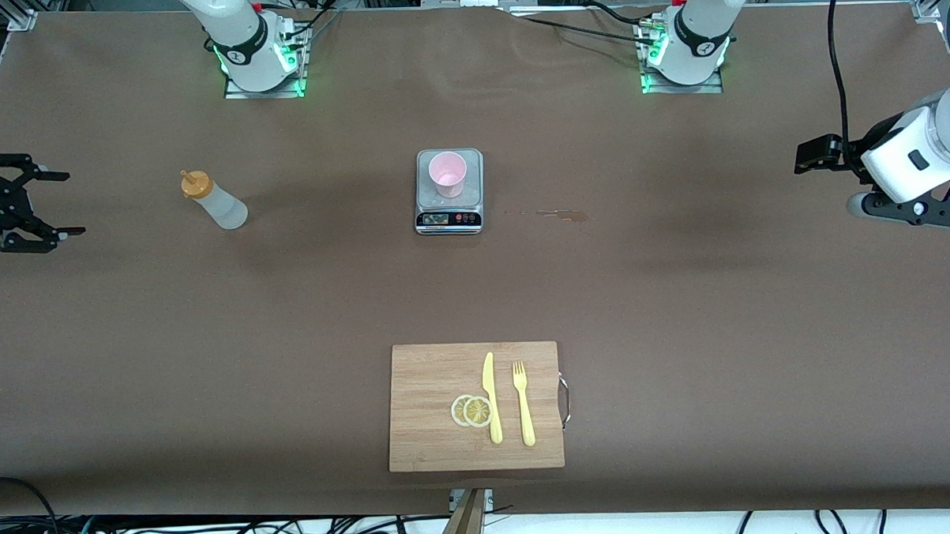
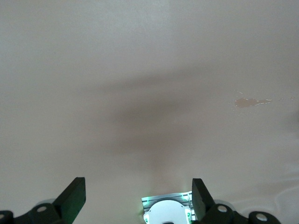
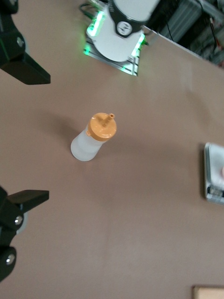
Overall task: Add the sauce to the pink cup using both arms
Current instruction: 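Open the right gripper and withdraw it from the bottle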
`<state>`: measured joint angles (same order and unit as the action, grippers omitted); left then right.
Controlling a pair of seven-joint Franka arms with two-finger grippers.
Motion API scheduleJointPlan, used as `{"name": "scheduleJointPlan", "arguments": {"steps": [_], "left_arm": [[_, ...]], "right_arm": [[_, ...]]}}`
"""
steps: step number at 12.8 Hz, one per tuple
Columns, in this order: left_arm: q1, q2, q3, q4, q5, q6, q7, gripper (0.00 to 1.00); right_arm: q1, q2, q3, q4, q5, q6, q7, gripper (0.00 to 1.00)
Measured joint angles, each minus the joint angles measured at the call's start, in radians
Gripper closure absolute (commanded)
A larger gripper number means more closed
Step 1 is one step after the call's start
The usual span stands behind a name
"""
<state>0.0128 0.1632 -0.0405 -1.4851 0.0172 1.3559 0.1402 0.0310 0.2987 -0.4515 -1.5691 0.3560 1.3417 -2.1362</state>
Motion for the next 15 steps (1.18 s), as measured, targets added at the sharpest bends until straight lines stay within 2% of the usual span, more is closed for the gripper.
{"name": "scheduleJointPlan", "arguments": {"steps": [3,7,11,15], "left_arm": [[0.000,0.000,-0.001,0.001,0.000,0.000,0.000,0.00],[0.000,0.001,0.000,0.002,0.000,0.000,0.000,0.00],[0.000,0.001,0.000,0.003,0.000,0.001,0.000,0.00],[0.000,0.001,0.000,0.003,-0.012,0.001,0.000,0.00]], "right_arm": [[0.045,-0.138,0.045,-0.072,-0.082,0.071,0.352,0.00],[0.130,-0.270,0.097,-0.107,-0.191,0.099,0.788,0.00],[0.196,-0.323,0.126,-0.119,-0.244,0.103,1.134,0.00],[0.247,-0.338,0.128,-0.130,-0.252,0.114,1.391,0.00]]}}
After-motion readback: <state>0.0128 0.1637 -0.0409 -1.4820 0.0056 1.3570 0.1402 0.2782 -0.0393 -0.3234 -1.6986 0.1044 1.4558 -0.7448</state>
